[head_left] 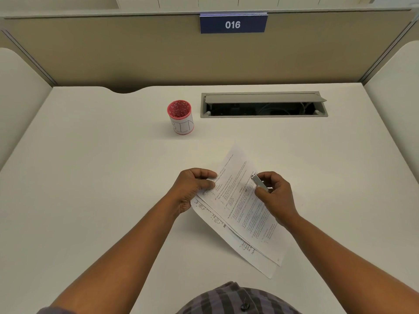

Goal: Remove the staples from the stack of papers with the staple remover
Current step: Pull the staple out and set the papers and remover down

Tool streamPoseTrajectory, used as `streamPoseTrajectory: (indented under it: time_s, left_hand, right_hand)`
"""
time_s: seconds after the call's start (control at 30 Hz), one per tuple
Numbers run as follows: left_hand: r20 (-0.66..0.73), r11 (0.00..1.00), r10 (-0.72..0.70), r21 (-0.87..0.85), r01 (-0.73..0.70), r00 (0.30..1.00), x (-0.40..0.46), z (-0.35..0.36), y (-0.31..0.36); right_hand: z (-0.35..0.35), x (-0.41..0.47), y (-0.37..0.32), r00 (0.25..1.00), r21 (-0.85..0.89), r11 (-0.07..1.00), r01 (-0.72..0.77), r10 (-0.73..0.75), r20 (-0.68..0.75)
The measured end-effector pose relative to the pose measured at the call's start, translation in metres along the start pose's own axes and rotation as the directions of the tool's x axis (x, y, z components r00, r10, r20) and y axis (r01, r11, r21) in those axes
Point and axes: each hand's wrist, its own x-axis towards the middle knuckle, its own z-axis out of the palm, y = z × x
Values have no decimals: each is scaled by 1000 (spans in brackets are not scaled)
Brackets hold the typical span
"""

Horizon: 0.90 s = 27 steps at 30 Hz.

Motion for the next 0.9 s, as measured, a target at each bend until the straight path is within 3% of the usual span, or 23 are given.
streamPoseTrajectory:
  time_s: [0.17,0.33,0.63,0.9]
  left_hand:
    - [-39,999,12,45,-10,999,3,-1,-2]
    - [-56,996,7,86,-2,998,5,0,-4]
    - [14,994,11,111,-13,1000,5,-3,-3]
    - [98,995,21,99,-31,995,3,-6,-6]
  right_hand:
    - [1,-2,-4,998,-48,998,31,-28,48]
    - [11,-5,-19,978,-212,973,97,-54,200]
    - [45,-2,-68,916,-333,915,228,-86,391]
    - [59,5,-96,874,-555,743,374,-83,478]
